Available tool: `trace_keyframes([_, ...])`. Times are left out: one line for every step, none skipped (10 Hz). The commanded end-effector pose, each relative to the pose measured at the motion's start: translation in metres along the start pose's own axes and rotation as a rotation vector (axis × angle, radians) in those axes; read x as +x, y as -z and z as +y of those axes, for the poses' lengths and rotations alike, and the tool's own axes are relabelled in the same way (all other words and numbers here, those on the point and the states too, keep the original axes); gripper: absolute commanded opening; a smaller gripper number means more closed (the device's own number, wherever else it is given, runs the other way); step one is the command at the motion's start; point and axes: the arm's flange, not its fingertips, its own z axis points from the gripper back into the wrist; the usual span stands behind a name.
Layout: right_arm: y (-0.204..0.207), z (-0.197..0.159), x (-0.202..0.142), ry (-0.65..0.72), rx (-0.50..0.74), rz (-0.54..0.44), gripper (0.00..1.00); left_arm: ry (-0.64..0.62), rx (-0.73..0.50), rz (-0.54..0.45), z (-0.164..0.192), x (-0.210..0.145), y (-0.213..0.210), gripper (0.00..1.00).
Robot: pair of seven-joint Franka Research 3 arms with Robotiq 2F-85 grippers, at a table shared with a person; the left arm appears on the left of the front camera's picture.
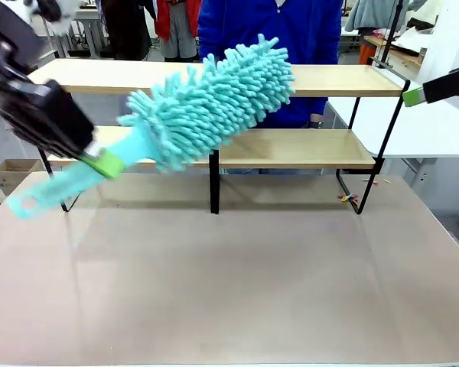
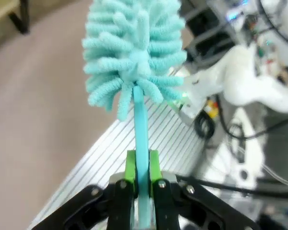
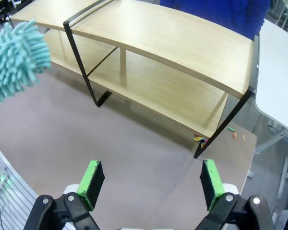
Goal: Clean the shelves.
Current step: Clean another randomly selected level of the Shelf with the Duster.
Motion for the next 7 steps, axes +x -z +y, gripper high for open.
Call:
trace_keyframes([0.001, -0.001, 0.003, -0.004, -0.005, -0.014, 1.00, 0.188, -0.067, 0.116, 0.057, 0.022, -0.072, 0.12])
trace_keyframes([0.001, -0.001, 0.003, -0.004, -0.005, -0.014, 1.00, 0.209, -0.150, 0.109, 0.083, 0.010, -0.108, 0.12])
trace_keyframes([0.001, -0.001, 0.003, -0.004, -0.005, -0.014, 1.00, 0.231, -0.257, 0.038, 0.102, -0.010, -0.149, 0.12])
trace_keyframes([0.001, -0.001, 0.003, -0.004, -0.005, -0.014, 1.00, 0.251, -0.343, -0.082, 0.119, -0.038, -0.189, 0.12])
trace_keyframes([0.001, -0.001, 0.003, -0.004, -0.005, -0.014, 1.00, 0.271, -0.397, -0.217, 0.132, -0.084, -0.225, 0.12])
trace_keyframes([0.001, -0.001, 0.003, -0.004, -0.005, -0.014, 1.00, 0.288, -0.422, -0.302, 0.138, -0.120, -0.248, 0.12])
trace_keyframes([0.001, -0.001, 0.003, -0.004, -0.005, -0.014, 1.00, 0.258, -0.398, -0.365, 0.144, -0.149, -0.262, 0.12])
